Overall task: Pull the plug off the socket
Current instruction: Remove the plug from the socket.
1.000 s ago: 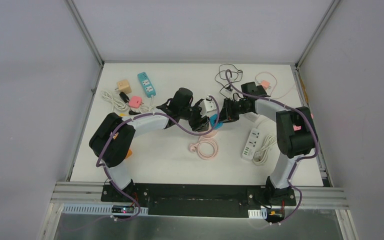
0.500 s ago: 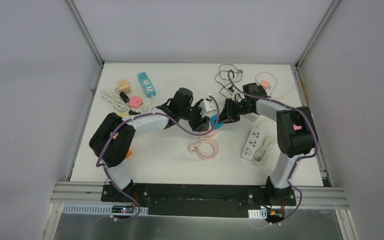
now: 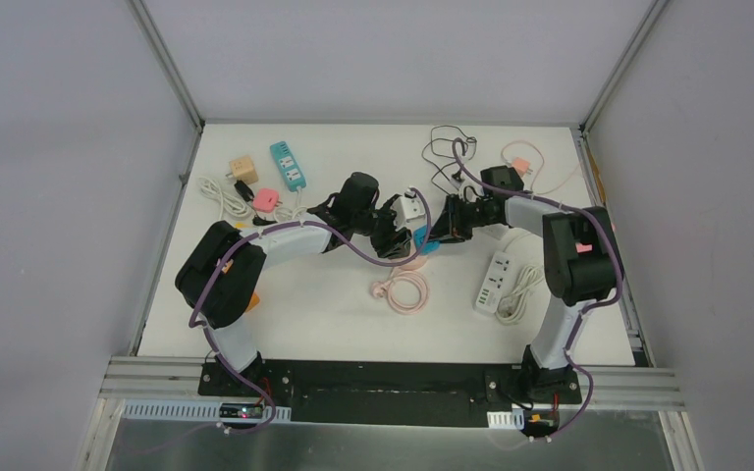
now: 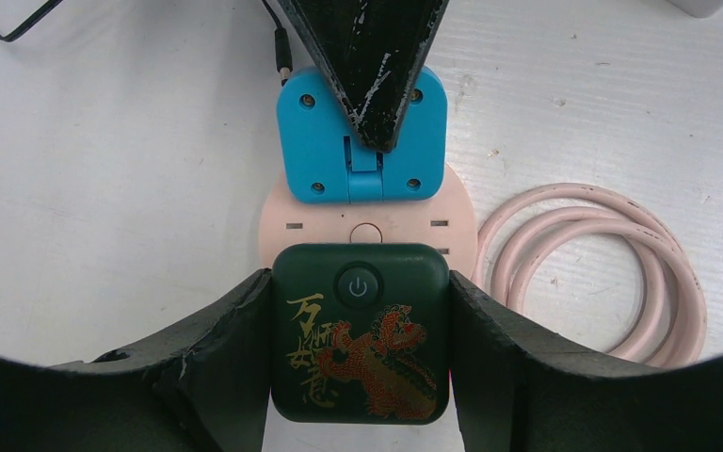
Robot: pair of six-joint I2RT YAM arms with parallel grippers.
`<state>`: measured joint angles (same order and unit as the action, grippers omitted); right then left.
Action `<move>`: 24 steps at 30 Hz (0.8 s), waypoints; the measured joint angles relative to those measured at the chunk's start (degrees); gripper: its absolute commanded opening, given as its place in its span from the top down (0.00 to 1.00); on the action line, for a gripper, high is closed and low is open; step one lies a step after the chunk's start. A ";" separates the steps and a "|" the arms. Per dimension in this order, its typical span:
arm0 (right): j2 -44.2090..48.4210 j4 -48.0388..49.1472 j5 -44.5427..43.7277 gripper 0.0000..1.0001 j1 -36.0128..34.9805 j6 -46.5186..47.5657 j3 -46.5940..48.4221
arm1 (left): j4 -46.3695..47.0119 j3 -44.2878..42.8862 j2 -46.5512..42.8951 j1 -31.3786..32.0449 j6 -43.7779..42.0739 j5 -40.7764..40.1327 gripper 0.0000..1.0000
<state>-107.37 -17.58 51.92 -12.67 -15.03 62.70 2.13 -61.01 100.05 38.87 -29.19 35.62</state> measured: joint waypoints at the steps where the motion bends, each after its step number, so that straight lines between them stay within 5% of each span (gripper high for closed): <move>1: 0.02 -0.09 -0.11 1.00 -0.02 0.70 0.00 | 0.00 0.00 0.00 0.00 -0.02 0.04 1.00; 24: 1.31 -3.69 -2.67 1.00 -1.53 7.80 1.44 | 0.02 0.11 0.00 0.00 -0.20 0.79 1.00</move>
<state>-106.06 -21.28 49.25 -14.20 -7.22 64.14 2.15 -60.90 100.05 38.87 -29.39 36.40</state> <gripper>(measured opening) 0.222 0.588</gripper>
